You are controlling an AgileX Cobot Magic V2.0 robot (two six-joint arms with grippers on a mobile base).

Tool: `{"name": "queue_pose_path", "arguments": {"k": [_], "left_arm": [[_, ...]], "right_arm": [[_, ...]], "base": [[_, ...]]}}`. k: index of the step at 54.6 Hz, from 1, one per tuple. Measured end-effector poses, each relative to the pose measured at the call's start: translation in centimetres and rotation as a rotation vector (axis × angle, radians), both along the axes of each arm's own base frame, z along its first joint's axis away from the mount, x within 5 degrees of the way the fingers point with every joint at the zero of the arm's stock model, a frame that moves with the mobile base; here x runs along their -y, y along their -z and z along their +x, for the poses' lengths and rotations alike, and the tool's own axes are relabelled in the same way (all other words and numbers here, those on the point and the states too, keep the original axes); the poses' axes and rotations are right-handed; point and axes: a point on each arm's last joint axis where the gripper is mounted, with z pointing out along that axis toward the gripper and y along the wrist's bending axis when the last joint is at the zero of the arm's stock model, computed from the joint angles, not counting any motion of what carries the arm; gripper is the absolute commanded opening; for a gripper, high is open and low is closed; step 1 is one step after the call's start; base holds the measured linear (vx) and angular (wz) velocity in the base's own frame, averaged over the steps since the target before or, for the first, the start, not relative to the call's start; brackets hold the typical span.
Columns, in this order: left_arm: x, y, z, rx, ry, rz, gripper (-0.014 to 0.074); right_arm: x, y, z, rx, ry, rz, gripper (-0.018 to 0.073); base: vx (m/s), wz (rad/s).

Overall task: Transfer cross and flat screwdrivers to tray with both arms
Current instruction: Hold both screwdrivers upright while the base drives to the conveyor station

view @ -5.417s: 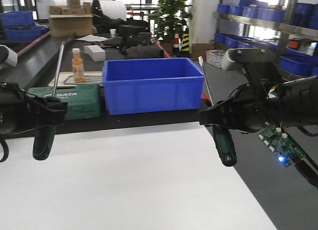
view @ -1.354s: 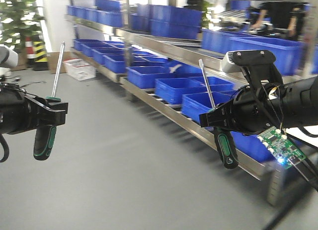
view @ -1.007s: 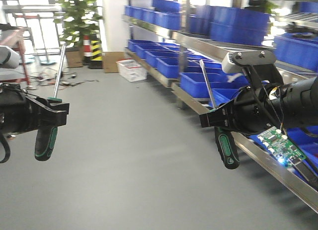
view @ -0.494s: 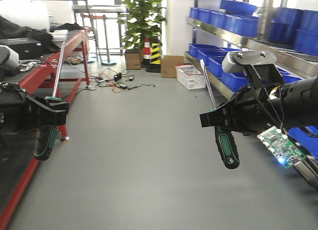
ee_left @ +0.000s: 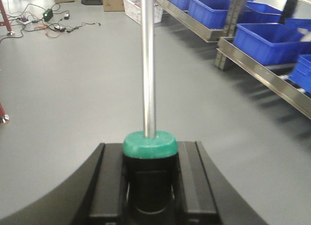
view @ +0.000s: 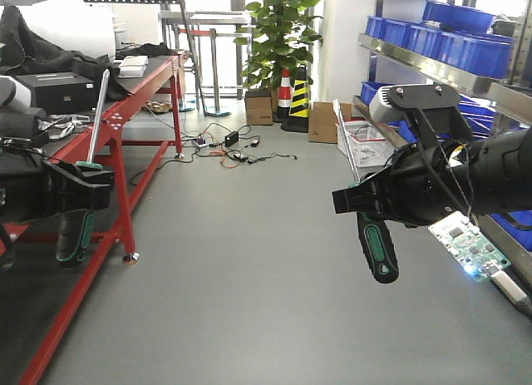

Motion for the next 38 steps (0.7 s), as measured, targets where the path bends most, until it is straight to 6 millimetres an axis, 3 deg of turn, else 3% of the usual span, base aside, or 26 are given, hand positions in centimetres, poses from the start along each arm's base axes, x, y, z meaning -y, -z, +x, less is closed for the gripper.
{"name": "queue_pose_path", "arguments": {"k": [20, 38], "left_arm": [[0.00, 0.00, 0.00, 0.000, 0.000, 0.000, 0.0000], [0.00, 0.00, 0.00, 0.000, 0.000, 0.000, 0.0000]], "right_arm": [[0.00, 0.00, 0.00, 0.000, 0.000, 0.000, -0.0008], [0.00, -0.01, 0.00, 0.001, 0.000, 0.001, -0.0008]], "base": [[0.58, -0.07], [0.52, -0.37]]}}
